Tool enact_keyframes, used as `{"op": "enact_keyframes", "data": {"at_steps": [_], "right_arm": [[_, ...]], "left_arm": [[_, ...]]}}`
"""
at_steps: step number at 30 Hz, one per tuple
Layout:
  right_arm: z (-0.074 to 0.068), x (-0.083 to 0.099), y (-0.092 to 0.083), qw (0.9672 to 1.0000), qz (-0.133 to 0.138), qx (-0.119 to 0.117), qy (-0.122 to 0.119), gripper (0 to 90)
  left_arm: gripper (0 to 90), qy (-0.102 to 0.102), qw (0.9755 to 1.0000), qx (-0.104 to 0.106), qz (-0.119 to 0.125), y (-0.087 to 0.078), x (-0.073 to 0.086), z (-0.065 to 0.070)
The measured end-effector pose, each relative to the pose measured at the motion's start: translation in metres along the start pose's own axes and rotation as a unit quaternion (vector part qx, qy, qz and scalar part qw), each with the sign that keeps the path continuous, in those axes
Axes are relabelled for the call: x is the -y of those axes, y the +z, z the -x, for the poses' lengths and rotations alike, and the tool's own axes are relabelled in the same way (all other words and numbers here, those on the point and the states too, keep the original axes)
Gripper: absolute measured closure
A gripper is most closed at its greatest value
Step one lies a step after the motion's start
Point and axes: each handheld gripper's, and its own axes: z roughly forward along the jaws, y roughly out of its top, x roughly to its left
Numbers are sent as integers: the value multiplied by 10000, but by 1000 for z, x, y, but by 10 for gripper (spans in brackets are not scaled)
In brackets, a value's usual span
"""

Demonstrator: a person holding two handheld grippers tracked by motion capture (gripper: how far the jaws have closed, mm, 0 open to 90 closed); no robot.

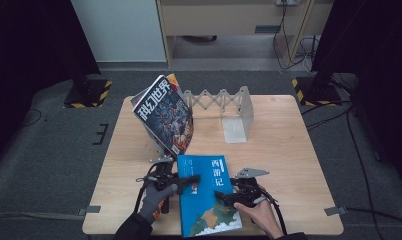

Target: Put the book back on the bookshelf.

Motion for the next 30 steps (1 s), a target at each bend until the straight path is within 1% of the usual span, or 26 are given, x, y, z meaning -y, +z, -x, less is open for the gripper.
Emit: {"op": "enact_keyframes", "data": {"at_steps": [1, 2, 3, 4, 6, 10, 12, 14, 16, 19, 20, 23, 25, 28, 30], "right_arm": [[0, 0, 0, 10000, -14, 7, -19, 169], [1, 0, -1, 10000, -16, 0, -9, 169], [1, 0, -1, 10000, 8, -19, 13, 170], [1, 1, -1, 10000, 3, -23, -13, 168], [1, 1, -1, 10000, -12, -29, -23, 168], [1, 1, -1, 10000, 15, -28, -64, 164], [1, 1, 0, 10000, 21, -48, -68, 163], [1, 1, 0, 10000, 31, -47, -58, 160], [2, 1, 1, 10000, 19, -87, -8, 157], [2, 0, 0, 9999, 22, -105, 3, 158], [3, 0, -1, 9999, 26, -104, -46, 159], [4, -1, -3, 9999, 96, -104, 31, 177], [5, -1, -5, 9998, 148, -107, 29, 187], [6, -1, -8, 9996, 227, -132, 74, 208], [8, -2, -10, 9994, 307, -138, 84, 214]], "left_arm": [[330, -81, 9999, 125, 23, -2, -2, -1], [373, -154, 9997, 184, 44, -4, -3, -2], [391, -121, 9998, 124, 42, -4, -2, 0], [392, -92, 9999, 79, 33, -4, -2, 1], [413, -152, 9999, 25, 24, -5, -1, 1], [449, -185, 9997, -163, 0, -7, -1, 6], [468, -221, 9996, -179, -3, -9, -1, 7], [486, -303, 9994, -143, -18, -9, -2, 7], [500, -333, 9994, -122, -35, -10, -3, 8], [522, -301, 9995, -110, -45, -12, -6, 12], [525, -250, 9996, -125, -46, -12, -7, 14], [537, -119, 9998, -134, -23, -13, -9, 19], [541, -49, 9999, -160, -19, -14, -11, 23], [550, -40, 9999, -160, 14, -16, -13, 28], [560, -40, 9999, -108, 34, -18, -17, 30]]}}
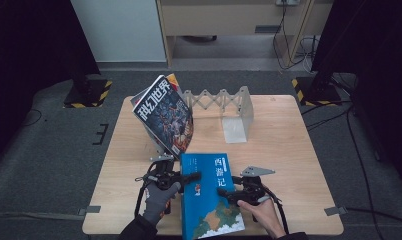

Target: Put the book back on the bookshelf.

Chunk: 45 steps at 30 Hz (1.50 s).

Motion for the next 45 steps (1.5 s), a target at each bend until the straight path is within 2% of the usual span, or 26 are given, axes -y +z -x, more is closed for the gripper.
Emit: {"op": "enact_keyframes", "data": {"at_steps": [5, 6, 11, 18, 21, 26, 29, 34, 40, 45], "right_arm": [[6, -2, -9, 9996, 214, -59, 184, 214], [8, -2, -11, 9993, 267, -57, 236, 213], [16, -4, -22, 9982, 477, 17, 358, 220], [26, -5, -34, 9963, 685, 224, 461, 224], [31, -4, -38, 9957, 718, 442, 395, 231], [36, -3, -41, 9950, 697, 580, 429, 233], [38, -2, -42, 9945, 692, 699, 362, 231], [44, -1, -45, 9922, 608, 1065, 214, 220], [51, 1, -49, 9882, 442, 1469, 36, 214], [57, 3, -50, 9853, 327, 1674, -30, 209]], "left_arm": [[600, 115, 9996, 180, 186, -10, -10, 10], [604, 184, 9994, 199, 204, -12, -13, 13], [611, 238, 9990, 235, 280, -16, -18, 20], [613, 379, 9979, 349, 398, -22, -29, 29], [614, 501, 9964, 423, 536, -28, -36, 36], [614, 634, 9938, 452, 795, -35, -50, 45], [614, 732, 9920, 328, 971, -38, -63, 50], [613, 977, 9881, -58, 1185, -42, -87, 58], [613, 900, 9842, -372, 1478, -42, -115, 54], [613, 963, 9770, -611, 1800, -40, -138, 53]]}}
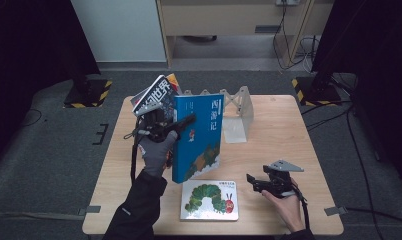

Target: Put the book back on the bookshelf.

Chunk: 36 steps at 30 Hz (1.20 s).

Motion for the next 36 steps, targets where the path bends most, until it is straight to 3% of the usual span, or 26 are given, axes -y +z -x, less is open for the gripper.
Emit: {"op": "enact_keyframes", "data": {"at_steps": [5, 9, 13, 19, 24, 31, 36], "right_arm": [[5, 1, -1, 9999, -62, 106, -71, 207], [8, 2, -1, 9998, -61, 161, -90, 202], [11, 2, -2, 9997, -49, 174, -139, 203], [13, 2, -4, 9998, -33, 168, -141, 204], [13, 2, -2, 9997, -51, 146, -175, 206], [13, 2, -2, 9997, -38, 139, -211, 211], [14, 2, -1, 9996, -57, 135, -235, 213]], "left_arm": [[613, 78, 9989, -350, 297, 17, -18, -2], [612, 254, 9964, -651, 469, 36, -28, -1], [613, 232, 9940, -868, 624, 54, -33, -4], [613, 371, 9888, -1233, 758, 73, -38, -5], [612, 464, 9853, -1391, 873, 83, -40, -6], [612, 291, 9847, -1482, 867, 102, -36, -16], [611, 354, 9837, -1589, 756, 117, -29, -19]]}}
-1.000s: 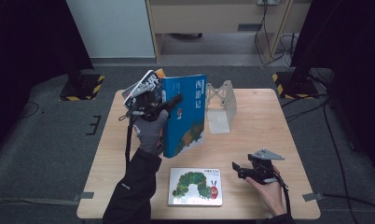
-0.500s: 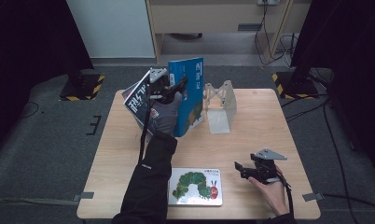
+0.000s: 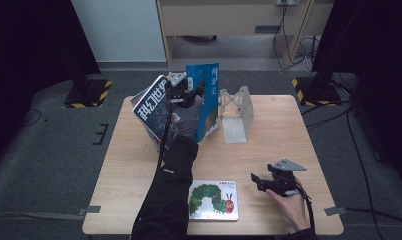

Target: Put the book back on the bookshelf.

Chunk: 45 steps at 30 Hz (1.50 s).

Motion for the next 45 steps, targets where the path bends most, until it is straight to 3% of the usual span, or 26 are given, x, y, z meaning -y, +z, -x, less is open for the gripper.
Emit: {"op": "enact_keyframes", "data": {"at_steps": [4, 9, 20, 22, 25, 31, 36, 43, 45], "right_arm": [[0, 0, 1, 10000, -8, 0, 8, 213], [0, 0, 0, 10000, 12, 20, 24, 213], [0, 0, 0, 10000, -3, 25, -21, 217], [0, 1, 1, 10000, -8, 39, -2, 217], [-1, 1, 1, 10000, -19, 46, -48, 218], [0, 1, 1, 10000, -34, 62, -30, 218], [0, 0, 2, 9999, -86, 59, -32, 218], [-1, 0, 3, 9999, -102, 102, -92, 219], [-1, 0, 3, 9998, -111, 105, -118, 219]], "left_arm": [[611, -6, 10000, -8, -71, 8, 10, 0], [611, 132, 9997, -16, -224, 15, 26, 2], [607, 344, 9994, 43, -14, 7, 37, 4], [606, 358, 9993, 59, 22, 3, 40, 5], [604, 533, 9985, 50, 69, -3, 45, 7], [597, 583, 9983, 18, 83, -18, 55, 9], [596, 618, 9981, 20, 64, -36, 62, 8], [600, 851, 9963, 138, 63, -65, 79, 9], [600, 809, 9966, 139, 103, -74, 85, 8]]}}
